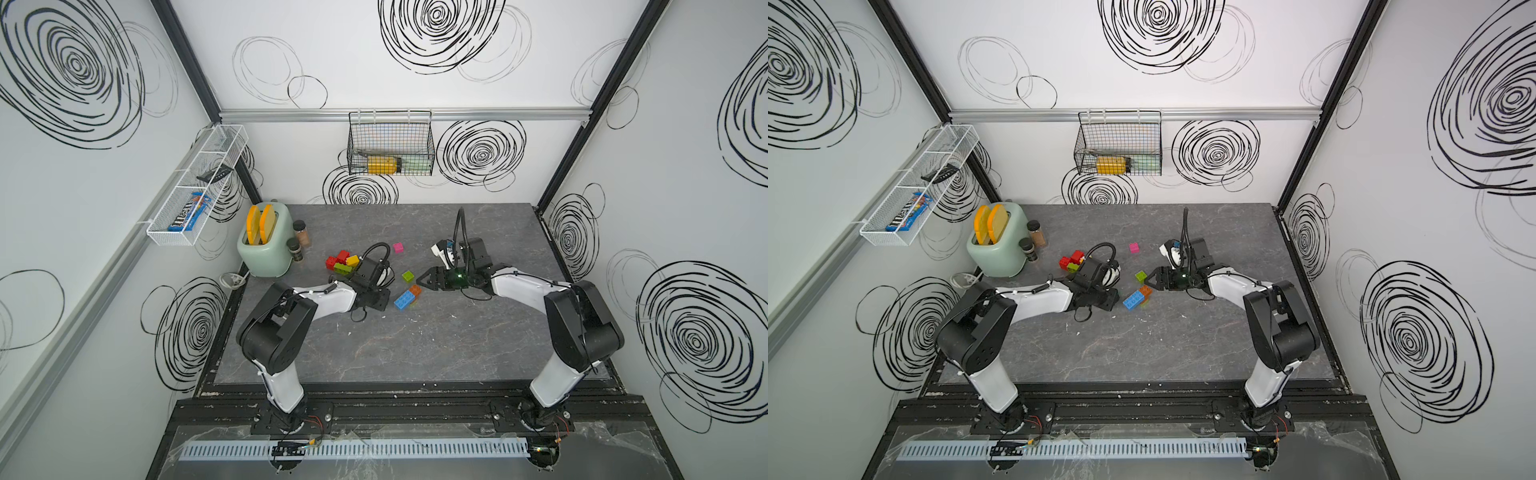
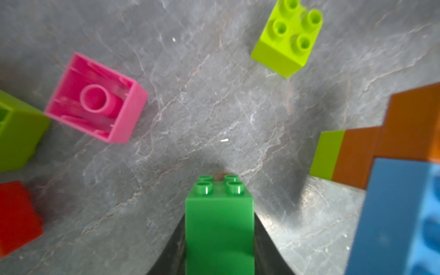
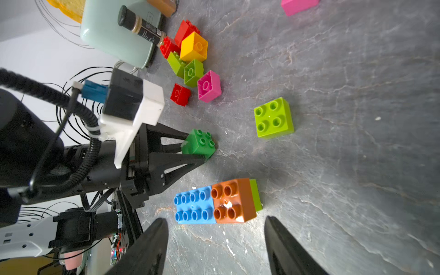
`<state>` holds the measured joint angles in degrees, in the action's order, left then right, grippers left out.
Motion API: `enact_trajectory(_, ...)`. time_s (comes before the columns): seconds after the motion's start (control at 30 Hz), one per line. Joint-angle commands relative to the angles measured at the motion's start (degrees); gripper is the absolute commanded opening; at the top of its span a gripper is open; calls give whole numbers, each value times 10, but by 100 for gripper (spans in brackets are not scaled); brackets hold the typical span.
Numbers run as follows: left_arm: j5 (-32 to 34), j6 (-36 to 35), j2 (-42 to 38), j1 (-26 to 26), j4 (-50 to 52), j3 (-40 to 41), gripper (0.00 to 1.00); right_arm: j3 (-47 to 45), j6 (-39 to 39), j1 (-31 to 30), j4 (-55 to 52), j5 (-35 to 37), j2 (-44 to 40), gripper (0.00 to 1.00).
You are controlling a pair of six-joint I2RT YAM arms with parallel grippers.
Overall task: Assemble the number 4 with lego
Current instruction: Pick up the lego brick from the center of the board.
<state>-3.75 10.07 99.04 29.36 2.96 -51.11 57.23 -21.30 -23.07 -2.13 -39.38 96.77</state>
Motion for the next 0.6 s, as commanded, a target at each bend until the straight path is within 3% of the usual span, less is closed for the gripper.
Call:
enact_trajectory(0.0, -1, -5, -79, -12, -80, 27, 0, 41, -24, -17, -38, 15, -26, 72)
enact_trajectory(0.13, -36, -53, -156, 14, -171, 66, 0, 79, -25, -37, -63, 1, -26, 79)
enact_trajectory(0.33, -68, -207, -222, 85, -361, 164, 0, 130, 0, -48, -103, -61, -9, 81)
enact_trajectory(0.4, -89, -221, -227, 90, -417, 181, 0, 131, 15, -50, -104, -77, -10, 81)
enact_trajectory(0.57, -103, -218, -215, 90, -414, 169, 0, 129, 44, -53, -114, -107, -11, 72)
